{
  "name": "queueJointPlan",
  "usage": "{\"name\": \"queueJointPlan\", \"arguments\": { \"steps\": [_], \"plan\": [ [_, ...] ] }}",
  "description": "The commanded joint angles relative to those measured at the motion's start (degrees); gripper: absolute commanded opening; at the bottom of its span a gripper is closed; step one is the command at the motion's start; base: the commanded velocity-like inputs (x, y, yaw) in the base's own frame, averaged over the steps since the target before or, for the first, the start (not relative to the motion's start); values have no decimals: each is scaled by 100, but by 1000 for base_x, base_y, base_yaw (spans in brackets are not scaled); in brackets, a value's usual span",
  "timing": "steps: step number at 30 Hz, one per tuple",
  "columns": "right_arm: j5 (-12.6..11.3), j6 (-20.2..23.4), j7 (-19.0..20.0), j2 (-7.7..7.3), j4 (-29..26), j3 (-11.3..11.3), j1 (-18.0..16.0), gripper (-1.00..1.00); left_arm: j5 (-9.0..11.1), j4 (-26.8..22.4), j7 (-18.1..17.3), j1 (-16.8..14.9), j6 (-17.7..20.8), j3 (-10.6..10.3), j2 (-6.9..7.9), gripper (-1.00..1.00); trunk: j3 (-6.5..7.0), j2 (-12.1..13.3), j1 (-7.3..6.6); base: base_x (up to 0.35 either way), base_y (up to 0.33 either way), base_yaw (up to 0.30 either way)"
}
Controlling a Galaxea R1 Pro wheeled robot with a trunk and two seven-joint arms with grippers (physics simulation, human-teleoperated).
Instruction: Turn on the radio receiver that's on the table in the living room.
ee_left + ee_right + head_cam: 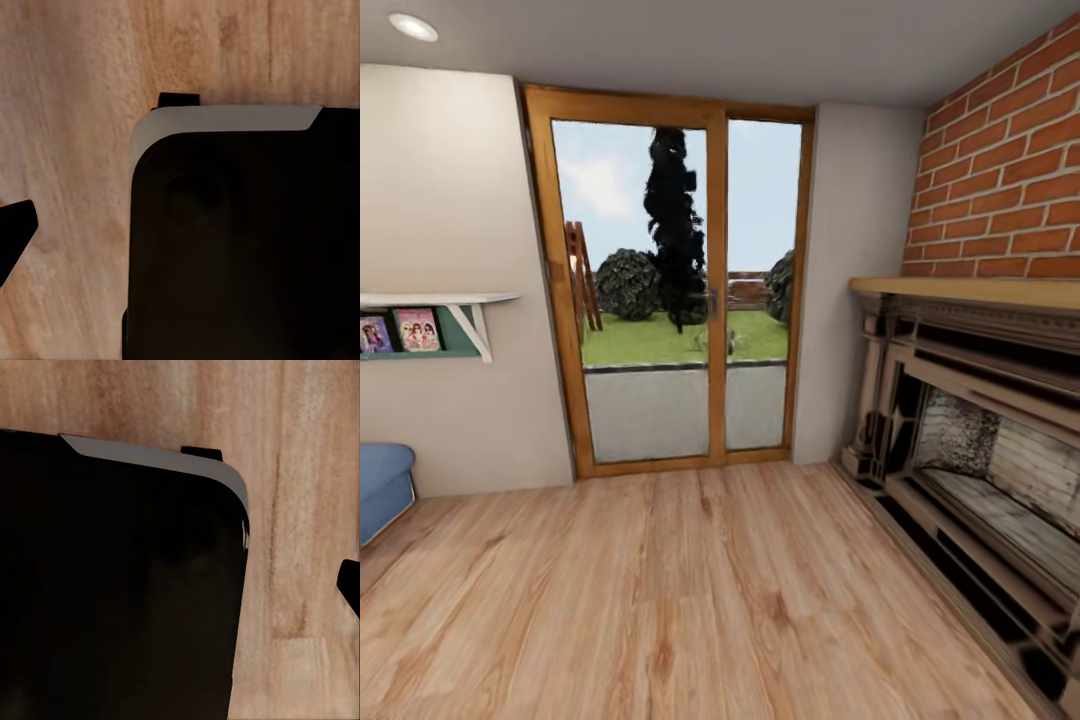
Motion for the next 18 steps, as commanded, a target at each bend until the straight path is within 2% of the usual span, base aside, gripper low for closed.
{"name": "queueJointPlan", "arguments": {
  "steps": [1, 13, 18],
  "plan": [
    [0, 0, 0, 0, 0, 0, 0, 100, 0, 0, 1, 0, 0, 0, -2, 100, 0, 0, 0, 324, 0, 270],
    [0, 3, 0, 1, 0, 0, 0, 100, 1, 0, 5, 1, 0, 0, -14, 100, 0, 0, 0, 324, 0, 269],
    [0, 8, 0, 0, 0, 0, 0, 100, 2, 0, 4, 0, 0, 0, -8, 100, 0, 0, 0, 324, 0, 110]
  ]
}}
